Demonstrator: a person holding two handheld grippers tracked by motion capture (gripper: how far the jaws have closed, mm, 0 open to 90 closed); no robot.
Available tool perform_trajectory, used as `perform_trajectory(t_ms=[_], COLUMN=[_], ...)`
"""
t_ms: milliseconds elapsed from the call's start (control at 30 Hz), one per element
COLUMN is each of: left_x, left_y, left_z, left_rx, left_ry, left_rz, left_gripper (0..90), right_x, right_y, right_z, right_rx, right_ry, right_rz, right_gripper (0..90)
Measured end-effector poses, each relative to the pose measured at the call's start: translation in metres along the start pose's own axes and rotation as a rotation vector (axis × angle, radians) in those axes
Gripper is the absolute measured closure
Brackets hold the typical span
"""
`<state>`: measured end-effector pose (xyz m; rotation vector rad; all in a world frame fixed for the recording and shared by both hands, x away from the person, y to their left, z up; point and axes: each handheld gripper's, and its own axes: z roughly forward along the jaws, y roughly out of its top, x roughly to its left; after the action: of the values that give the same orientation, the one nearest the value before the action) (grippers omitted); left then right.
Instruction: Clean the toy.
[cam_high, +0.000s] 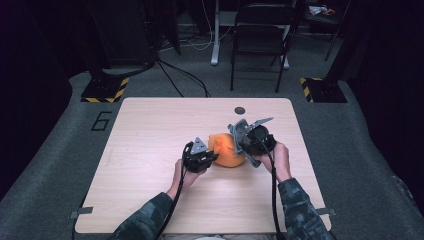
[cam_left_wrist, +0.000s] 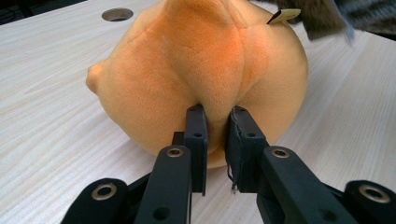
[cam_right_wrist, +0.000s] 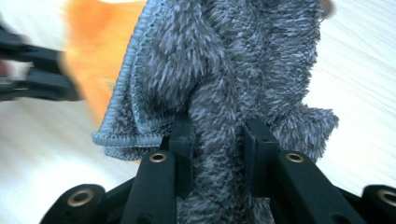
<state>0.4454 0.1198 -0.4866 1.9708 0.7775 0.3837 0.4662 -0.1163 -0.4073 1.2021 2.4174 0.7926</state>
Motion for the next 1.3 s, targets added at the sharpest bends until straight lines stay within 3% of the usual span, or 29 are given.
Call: perform_trajectory(t_ms=[100,233,467,600,733,867,933,1300], left_x=[0.001,0.002,-0.004,-0.009,-0.014,-0.014,-0.013,-0.005], left_y=[-0.001,-0.001,-0.002,-0.005,-0.01,-0.01,-0.009,0.003], left_z=[0.0,0.0,0.004,0.007,0.012,0.011,0.01,-0.004], left_rx=[0.003,0.007,0.073,0.074,0.056,0.055,0.054,0.052], left_ry=[0.001,0.002,0.074,0.13,0.18,0.192,0.189,0.106], left_rz=[-0.002,0.01,0.114,0.177,0.22,0.218,0.223,0.12], left_gripper=[77.8,70.5,54.1,54.0,65.3,79.0,81.0,84.8], right_x=[0.01,0.009,0.006,0.007,0.008,0.009,0.009,0.008], right_y=[0.001,-0.003,-0.003,-0.002,-0.001,-0.001,-0.001,0.001], right_z=[0.008,0.016,0.022,0.025,0.029,0.028,0.027,0.015], right_rx=[0.018,0.0,-0.031,-0.052,-0.067,-0.077,-0.081,-0.092], right_ry=[-0.008,-0.005,-0.017,-0.03,-0.027,-0.026,-0.025,-0.027], right_rz=[-0.028,-0.02,0.011,0.007,0.008,0.0,-0.003,-0.004], right_gripper=[69.3,69.4,69.4,69.5,69.5,69.5,69.5,69.4])
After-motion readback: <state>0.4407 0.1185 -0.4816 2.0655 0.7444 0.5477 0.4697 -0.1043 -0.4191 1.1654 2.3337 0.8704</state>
